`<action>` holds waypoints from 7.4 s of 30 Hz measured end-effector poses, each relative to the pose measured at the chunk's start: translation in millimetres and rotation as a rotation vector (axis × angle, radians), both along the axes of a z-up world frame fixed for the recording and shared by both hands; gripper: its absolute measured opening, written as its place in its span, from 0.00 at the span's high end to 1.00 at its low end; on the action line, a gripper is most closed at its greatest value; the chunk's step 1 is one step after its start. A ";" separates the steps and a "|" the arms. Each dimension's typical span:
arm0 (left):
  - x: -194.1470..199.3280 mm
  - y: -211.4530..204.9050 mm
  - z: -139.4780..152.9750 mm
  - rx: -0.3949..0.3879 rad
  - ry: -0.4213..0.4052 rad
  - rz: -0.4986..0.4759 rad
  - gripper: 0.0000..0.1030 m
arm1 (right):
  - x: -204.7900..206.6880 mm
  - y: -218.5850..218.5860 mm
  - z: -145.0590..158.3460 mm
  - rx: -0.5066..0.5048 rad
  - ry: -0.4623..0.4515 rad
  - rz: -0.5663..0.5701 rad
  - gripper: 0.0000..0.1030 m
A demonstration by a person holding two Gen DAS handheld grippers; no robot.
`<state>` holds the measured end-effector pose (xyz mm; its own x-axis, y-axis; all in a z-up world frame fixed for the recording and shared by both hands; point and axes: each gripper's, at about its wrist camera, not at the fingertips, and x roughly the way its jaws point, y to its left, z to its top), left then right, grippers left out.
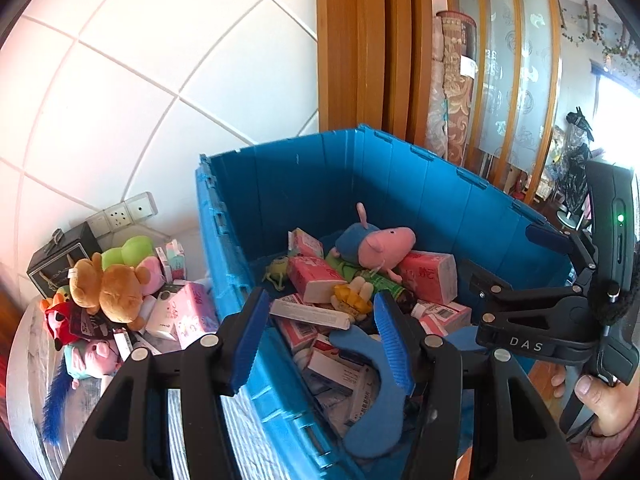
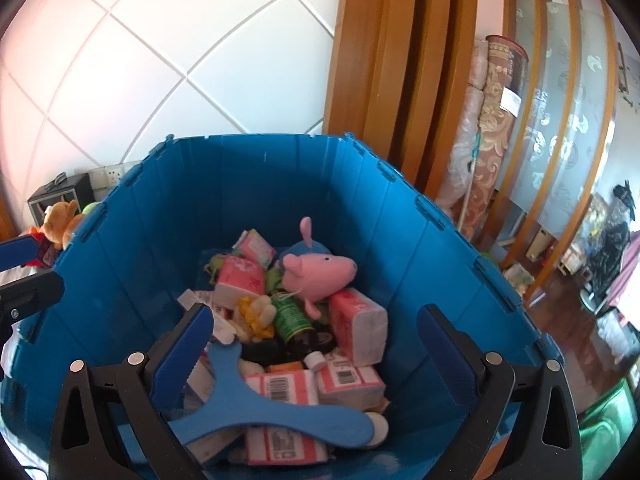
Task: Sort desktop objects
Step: 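Open both grippers to drop the boomerang and tissue pack into the crate, then move both grippers back to the pile on the table, then grasp the white paper roll with the left gripper while the right grasps the white medicine box, then lift and carry the paper roll and medicine box over the crate, then open both grippers to drop the roll and box into the crate, then move both grippers back to the pile on the table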
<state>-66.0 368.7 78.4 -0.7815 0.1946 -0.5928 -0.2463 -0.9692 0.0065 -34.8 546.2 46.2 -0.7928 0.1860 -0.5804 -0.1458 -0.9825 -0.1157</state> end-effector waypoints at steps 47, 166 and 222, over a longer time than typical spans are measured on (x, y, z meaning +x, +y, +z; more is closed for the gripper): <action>-51.5 -405.7 -252.6 0.103 -0.399 0.474 0.48 | -136.7 -336.3 -153.7 -0.127 -0.268 0.388 0.00; -66.3 70.1 -20.1 -0.022 -0.060 0.007 0.54 | 1.6 48.3 -12.7 0.111 0.081 -0.131 0.29; 27.4 -254.8 -34.0 0.101 0.069 0.359 0.36 | 51.3 -194.5 54.6 -0.029 0.322 0.197 0.00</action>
<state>-38.6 114.0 44.4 -0.8482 -0.0437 -0.5279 0.1063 -0.9904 -0.0888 16.5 351.8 100.7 -0.9544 -0.0008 -0.2985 0.0215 -0.9976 -0.0662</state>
